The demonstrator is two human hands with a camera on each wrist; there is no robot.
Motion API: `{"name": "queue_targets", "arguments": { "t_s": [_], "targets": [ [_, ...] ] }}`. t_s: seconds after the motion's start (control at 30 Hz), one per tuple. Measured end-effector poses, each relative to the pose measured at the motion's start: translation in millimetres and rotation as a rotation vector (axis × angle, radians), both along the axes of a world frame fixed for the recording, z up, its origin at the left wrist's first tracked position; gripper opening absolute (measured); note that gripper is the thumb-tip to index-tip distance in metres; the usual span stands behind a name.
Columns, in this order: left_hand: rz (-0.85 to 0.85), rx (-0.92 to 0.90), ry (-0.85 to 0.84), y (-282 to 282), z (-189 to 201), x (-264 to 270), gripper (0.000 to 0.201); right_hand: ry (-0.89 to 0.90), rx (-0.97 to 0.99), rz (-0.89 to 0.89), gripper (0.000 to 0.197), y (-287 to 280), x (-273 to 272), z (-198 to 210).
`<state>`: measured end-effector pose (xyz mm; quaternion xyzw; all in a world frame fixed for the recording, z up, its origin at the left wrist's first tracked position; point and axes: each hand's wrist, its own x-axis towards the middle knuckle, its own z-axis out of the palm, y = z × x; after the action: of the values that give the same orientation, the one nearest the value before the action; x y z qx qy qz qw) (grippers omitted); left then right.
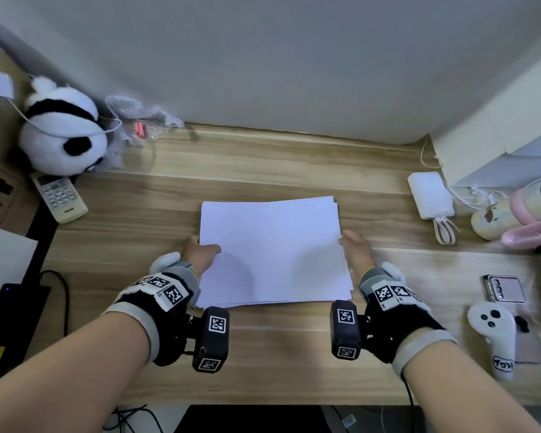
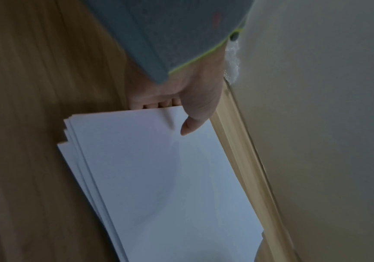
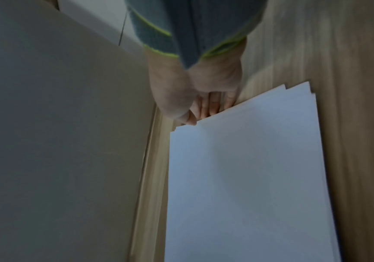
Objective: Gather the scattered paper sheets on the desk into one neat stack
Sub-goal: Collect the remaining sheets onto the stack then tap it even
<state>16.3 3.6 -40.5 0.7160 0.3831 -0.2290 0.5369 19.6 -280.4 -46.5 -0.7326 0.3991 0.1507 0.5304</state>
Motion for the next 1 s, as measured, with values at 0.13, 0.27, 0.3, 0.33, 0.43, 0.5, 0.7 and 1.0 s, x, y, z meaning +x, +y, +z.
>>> {"name": "queue_targets", "arguments": {
  "t_s": [0.13, 0.27, 0.3, 0.33, 0.43, 0.5, 0.7, 1.0],
  "targets": [
    [-0.010, -0.006, 0.002, 1.9, -1.3, 1.2, 0.027, 0.016, -0.021, -0.025, 0.042, 3.2, 3.7, -4.4],
    [-0.022, -0.027, 0.022, 5.5, -3.4, -1.1, 0.045, 0.045, -0.014, -0.036, 0.044, 0.6, 1.2, -8.5],
    [-0.018, -0.033, 0.027, 6.6, -3.8, -2.7, 0.046, 0.055, -0.004, -0.010, 0.044, 0.1, 0.0, -11.3],
    [-0.004, -0.046, 0.033, 8.6, -5.2, -4.0, 0.047, 0.062, 0.000, 0.010, 0.044, -0.2, -0.6, -11.7],
    [0.060, -0.172, 0.055, 15.0, -5.9, -7.6, 0.048, 0.056, 0.033, 0.009, 0.042, -7.3, 0.2, -12.5],
    [0.075, -0.261, 0.078, 17.1, -3.5, -9.5, 0.052, 0.052, 0.049, -0.008, 0.038, -11.5, 1.3, -11.0],
    [-0.038, -0.239, 0.076, 9.2, -1.2, -8.0, 0.060, -0.024, -0.132, 0.089, 0.038, -2.9, 6.0, 0.1],
    [-0.090, -0.188, 0.061, 7.5, 7.5, -3.7, 0.053, 0.013, -0.439, 0.540, 0.056, 5.0, 43.3, 14.0]
  ]
}}
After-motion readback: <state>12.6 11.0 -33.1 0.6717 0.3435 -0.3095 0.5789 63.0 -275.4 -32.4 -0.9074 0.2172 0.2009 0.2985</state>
